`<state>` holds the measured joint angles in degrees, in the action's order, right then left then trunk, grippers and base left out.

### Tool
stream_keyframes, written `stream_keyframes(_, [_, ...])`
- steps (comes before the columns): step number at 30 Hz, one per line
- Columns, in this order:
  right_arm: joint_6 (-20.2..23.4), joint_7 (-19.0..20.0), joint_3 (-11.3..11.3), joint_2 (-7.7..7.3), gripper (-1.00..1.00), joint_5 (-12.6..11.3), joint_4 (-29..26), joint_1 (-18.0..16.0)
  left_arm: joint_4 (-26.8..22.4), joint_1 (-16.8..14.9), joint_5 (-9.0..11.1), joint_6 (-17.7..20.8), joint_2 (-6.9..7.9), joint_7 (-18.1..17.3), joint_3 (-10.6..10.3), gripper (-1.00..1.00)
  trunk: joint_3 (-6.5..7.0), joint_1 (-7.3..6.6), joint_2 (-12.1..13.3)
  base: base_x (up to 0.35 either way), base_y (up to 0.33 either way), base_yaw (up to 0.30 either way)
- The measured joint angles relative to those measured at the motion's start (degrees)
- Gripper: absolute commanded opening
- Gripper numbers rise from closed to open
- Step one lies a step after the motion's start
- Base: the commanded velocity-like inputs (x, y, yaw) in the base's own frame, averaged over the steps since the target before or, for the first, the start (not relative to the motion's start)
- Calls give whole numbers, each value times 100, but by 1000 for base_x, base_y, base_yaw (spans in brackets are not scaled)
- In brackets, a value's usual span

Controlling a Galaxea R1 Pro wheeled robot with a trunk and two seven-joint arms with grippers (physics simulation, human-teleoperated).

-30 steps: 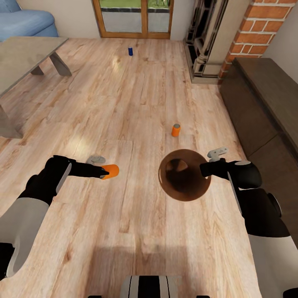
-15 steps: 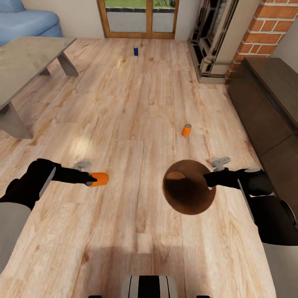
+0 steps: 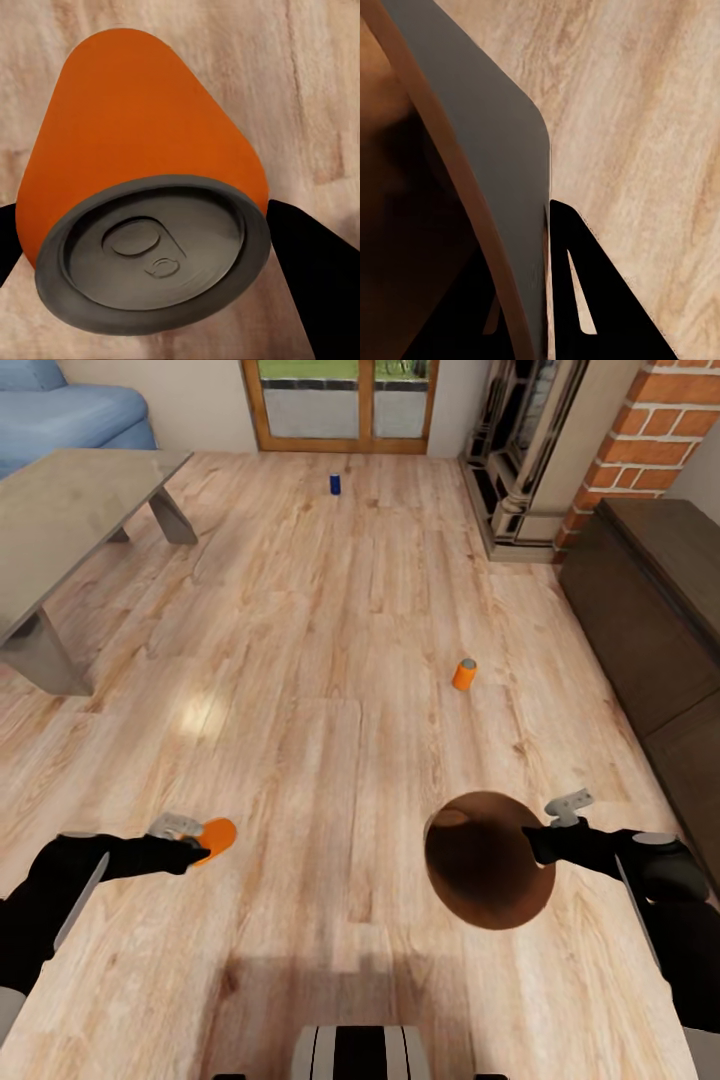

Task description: Put the three can of soda from the living room inside the tash can in the kitchen.

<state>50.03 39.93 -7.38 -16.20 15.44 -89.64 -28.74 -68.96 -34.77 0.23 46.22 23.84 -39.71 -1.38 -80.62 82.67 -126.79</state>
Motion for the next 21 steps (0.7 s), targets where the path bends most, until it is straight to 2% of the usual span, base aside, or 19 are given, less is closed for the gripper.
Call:
stream_keyframes(2, [-74,14,-21,1,-100,-17,6,145,-145,97,10,-49,-14,65,35,-100,0,0,0,0,125,0])
stream_keyframes(3, [-279,13,-56,2,-100,-26,-1,258,-197,142,17,-65,-27,89,46,-100,-1,0,0,0,75,0])
stream_keyframes(6, [-511,5,-249,2,-100,-30,-2,345,-240,174,25,-77,-67,107,55,-100,0,0,0,0,34,0])
stream_keyframes(8, [-585,3,-312,2,-100,53,1,361,-247,180,23,-79,-98,110,56,-100,0,0,0,0,16,0])
stream_keyframes(9, [-598,6,-345,4,-100,18,-1,371,-251,184,30,-78,-128,111,57,-100,0,0,0,0,8,0])
stream_keyframes(21, [-649,9,-408,19,-100,-3,-5,471,-259,189,17,-56,-202,187,84,-100,215,-263,480,0,2,0])
